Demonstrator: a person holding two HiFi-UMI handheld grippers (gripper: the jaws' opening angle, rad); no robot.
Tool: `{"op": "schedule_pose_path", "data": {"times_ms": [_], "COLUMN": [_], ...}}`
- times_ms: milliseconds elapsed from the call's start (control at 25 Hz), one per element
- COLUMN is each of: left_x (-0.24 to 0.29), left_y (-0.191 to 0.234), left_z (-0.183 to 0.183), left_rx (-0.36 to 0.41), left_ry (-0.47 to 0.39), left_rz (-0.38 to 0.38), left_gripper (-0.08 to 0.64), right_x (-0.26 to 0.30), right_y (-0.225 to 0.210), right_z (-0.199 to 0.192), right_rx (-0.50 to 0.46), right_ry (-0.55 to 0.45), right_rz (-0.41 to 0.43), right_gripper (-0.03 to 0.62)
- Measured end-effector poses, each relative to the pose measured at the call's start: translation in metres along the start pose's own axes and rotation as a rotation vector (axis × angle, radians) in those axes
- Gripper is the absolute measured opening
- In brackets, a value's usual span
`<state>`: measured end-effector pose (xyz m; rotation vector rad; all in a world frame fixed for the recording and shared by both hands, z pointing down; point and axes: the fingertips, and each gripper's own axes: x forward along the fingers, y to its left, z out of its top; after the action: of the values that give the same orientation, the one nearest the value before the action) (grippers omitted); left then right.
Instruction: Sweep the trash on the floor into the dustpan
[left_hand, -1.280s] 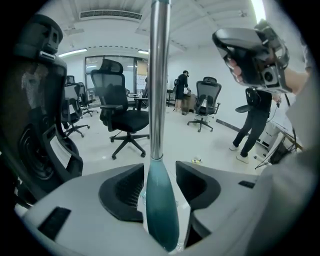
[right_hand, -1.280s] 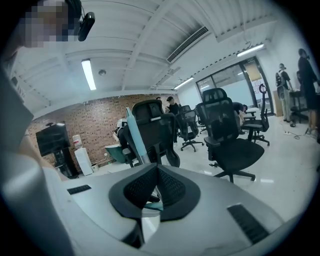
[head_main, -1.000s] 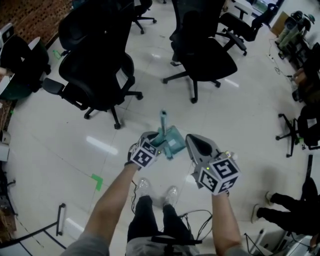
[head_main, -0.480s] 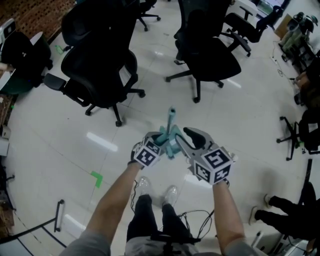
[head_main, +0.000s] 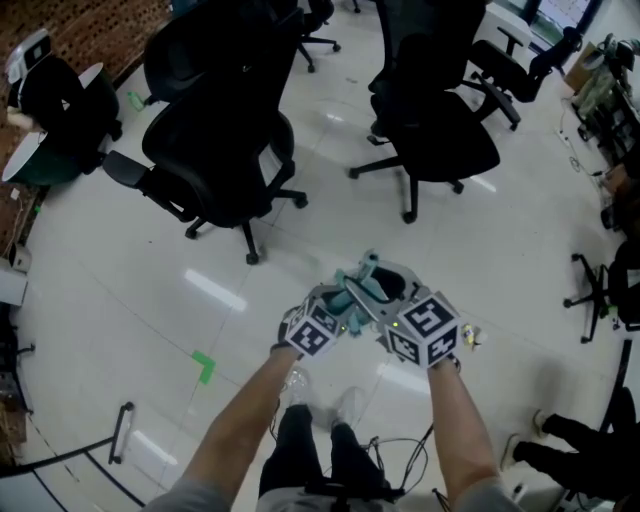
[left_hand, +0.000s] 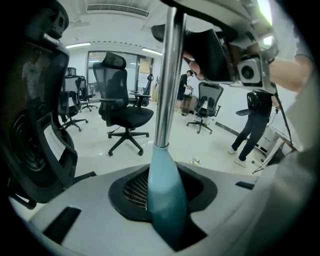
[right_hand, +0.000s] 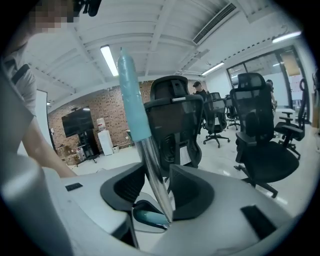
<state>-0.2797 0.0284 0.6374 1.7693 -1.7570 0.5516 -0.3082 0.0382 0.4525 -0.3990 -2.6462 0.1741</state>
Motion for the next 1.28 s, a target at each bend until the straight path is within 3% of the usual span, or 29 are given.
{"op": "schedule_pose_path", "data": {"times_ms": [120,360,600,800,960,1280], "left_x": [0.003,0.005,0.004,0.007,-0.002,-0.011], "left_y": [-0.007,0.001,-0.002,-0.003,0.002,0.007], "left_z": [-0.004,0.004,0.005,0.006,-0.002,-0.006], "left_rx": [0.001,0.01,0.027,0.034,0.005,-0.033], "left_ry": [0.009,0.004,0.001,0.002,0.002,-0.003], "left_rz": [-0.025,-0.015,0.009,-0.007,0.003,0.046], "left_gripper": [0.126,0.126,0.117,0.117,0.117,0.118], "right_x": [-0.002,0.0,-0.002,-0.002,-0.02,-0.043], "right_y": [0.002,-0.003,-0.005,-0.011,-0.05,-0.06], "right_z": [-0.004,0.0,0.0,0.0,-0.006,-0.017], "right_rx": [-0.029,-0.102,-0.104,-0.081,0.011,0.035], "right_ry": [0.016,0.016,0.008,-0.006,-0.038,-0.037], "right_rz": [0.005,-0.001,0.04,0.06,-0.036,-0.054], "right_gripper": [0.118,0.104,0.101,0.101,0.098,0.097]}}
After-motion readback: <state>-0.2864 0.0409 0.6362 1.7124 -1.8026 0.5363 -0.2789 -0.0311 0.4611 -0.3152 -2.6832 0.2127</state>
